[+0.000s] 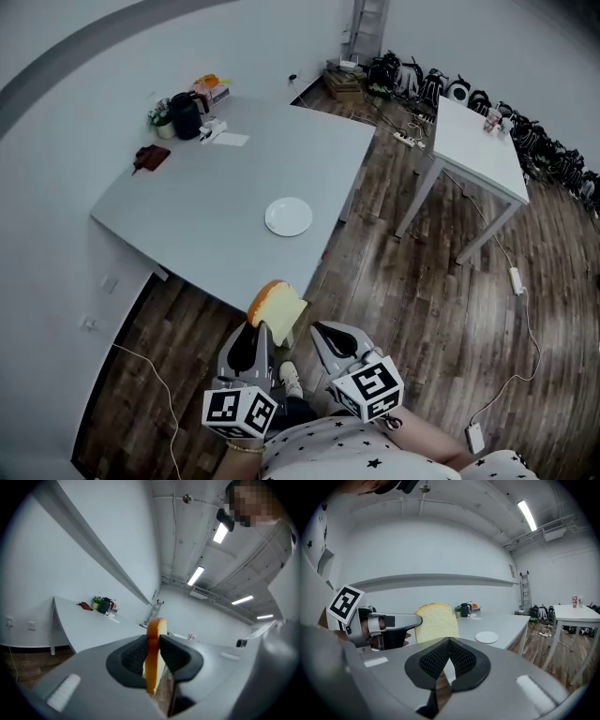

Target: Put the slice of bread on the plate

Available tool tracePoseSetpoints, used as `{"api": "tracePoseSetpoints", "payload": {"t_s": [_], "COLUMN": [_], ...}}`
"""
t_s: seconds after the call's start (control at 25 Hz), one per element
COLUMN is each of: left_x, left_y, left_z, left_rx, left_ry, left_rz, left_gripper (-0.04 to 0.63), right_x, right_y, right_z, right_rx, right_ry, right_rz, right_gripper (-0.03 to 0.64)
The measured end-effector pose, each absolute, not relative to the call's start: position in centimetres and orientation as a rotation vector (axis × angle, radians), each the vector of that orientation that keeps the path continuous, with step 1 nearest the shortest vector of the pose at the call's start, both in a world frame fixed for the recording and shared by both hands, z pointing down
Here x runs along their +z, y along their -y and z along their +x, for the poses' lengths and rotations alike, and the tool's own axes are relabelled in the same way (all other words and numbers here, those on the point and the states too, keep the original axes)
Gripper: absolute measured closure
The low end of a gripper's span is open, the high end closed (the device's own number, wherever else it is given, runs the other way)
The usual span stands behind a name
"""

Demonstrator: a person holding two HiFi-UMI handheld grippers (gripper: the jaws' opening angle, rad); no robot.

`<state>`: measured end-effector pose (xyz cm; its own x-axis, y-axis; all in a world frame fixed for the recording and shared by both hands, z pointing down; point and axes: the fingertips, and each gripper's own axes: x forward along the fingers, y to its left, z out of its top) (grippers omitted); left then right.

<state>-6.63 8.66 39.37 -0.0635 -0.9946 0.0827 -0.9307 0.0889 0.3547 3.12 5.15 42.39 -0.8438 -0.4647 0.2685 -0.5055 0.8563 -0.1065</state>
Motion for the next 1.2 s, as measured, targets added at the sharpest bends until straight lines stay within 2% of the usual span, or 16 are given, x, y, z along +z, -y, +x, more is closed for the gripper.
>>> {"api": "tracePoseSetpoints", "payload": {"t_s": [0.6,1.2], "left_x": [39.1,42.4], "left_y": [5.1,15.4], "left_z": [-15.9,-17.6], "left_rx": [-0.262,-0.206], "left_ry": [1.95,1.849], "left_rz": [2.027,2.024], "left_gripper": [0.508,0.506], "right_x": [41.6,43.7], "right_y": [7.3,14.8], "right_z": [-7.0,-8.1], "right_rx": [0.245,0.314], "right_ry": [2.782,2.702], "right_rz": [0.851,0.945], "right_gripper": [0.618,0.618]}}
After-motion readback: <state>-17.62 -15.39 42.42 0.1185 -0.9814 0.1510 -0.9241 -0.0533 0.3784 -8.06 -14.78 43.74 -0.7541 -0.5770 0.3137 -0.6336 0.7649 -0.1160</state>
